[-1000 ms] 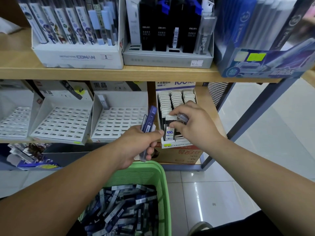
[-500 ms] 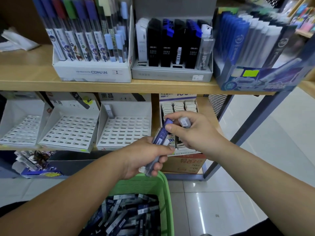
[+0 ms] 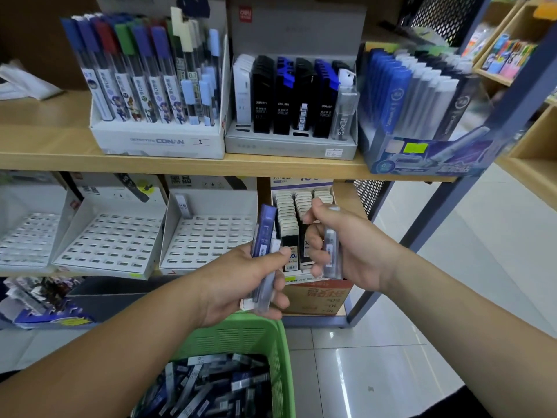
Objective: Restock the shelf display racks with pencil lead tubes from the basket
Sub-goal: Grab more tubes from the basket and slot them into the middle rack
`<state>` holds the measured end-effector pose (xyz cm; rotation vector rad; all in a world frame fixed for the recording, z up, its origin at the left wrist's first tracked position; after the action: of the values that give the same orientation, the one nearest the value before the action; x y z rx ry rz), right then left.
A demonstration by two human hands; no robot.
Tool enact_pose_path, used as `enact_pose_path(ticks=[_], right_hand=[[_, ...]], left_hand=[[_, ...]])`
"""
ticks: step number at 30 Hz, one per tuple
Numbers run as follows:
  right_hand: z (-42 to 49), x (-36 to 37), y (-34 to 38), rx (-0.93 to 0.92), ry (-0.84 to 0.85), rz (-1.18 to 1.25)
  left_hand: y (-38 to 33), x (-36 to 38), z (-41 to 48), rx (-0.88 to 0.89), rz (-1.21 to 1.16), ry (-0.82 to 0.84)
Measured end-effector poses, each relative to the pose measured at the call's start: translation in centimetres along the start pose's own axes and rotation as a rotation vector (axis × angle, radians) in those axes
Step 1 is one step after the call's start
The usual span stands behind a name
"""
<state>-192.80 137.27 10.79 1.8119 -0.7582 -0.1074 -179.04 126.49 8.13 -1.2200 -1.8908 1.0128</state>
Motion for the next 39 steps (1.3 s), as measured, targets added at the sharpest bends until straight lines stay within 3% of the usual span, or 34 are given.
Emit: enact_pose_path(ticks=[2, 6, 9, 12, 17, 22, 32, 39], right_hand=[[-0.2, -0.2, 0.2, -0.019, -0.034, -0.043], [-0.4, 0.2, 0.8, -0.189, -0.059, -0.309], [-0.6, 1.5, 0.9, -0.311, 0.023, -0.528], [-0.2, 1.8, 0.4, -0.333, 0.119, -0.746], [0.2, 1.7, -0.1, -0.356, 0.156, -0.887], [0.4, 1.3, 0.7, -0.401, 0.109, -0.904], [-0.3, 0.3, 1.0, -0.47, 0.071, -0.891], [-0.8, -1.5, 2.0, -0.407, -0.133, -0.7]], left_hand=[[0.2, 0.1, 0.0, -0.007, 0.093, -0.001], [0.6, -0.5, 0.4, 0.107, 0.6, -0.083], [0.4, -0.7, 0.6, 0.265, 0.947, -0.181], [0.0, -0.8, 0.2, 0.313, 1.134, -0.241], [0.2, -1.0, 0.2, 0.273, 1.07, -0.196], [0.4, -1.5, 0.7, 0.146, 0.847, -0.074], [0.9, -2.4, -0.3, 0.044, 0.616, 0.135], [2.5, -5.8, -1.8, -0.077, 0.667, 0.071]])
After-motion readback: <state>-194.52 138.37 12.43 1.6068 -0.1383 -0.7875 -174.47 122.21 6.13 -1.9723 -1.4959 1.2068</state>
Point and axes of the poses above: each hand's wrist, its own z-axis towards the middle knuckle, its own x-axis out of the palm, y = z × x, the point moved 4 cm from there along z, towards the middle knuckle, and after that the axes turned 1 degree about y, right-handed, at the moved point
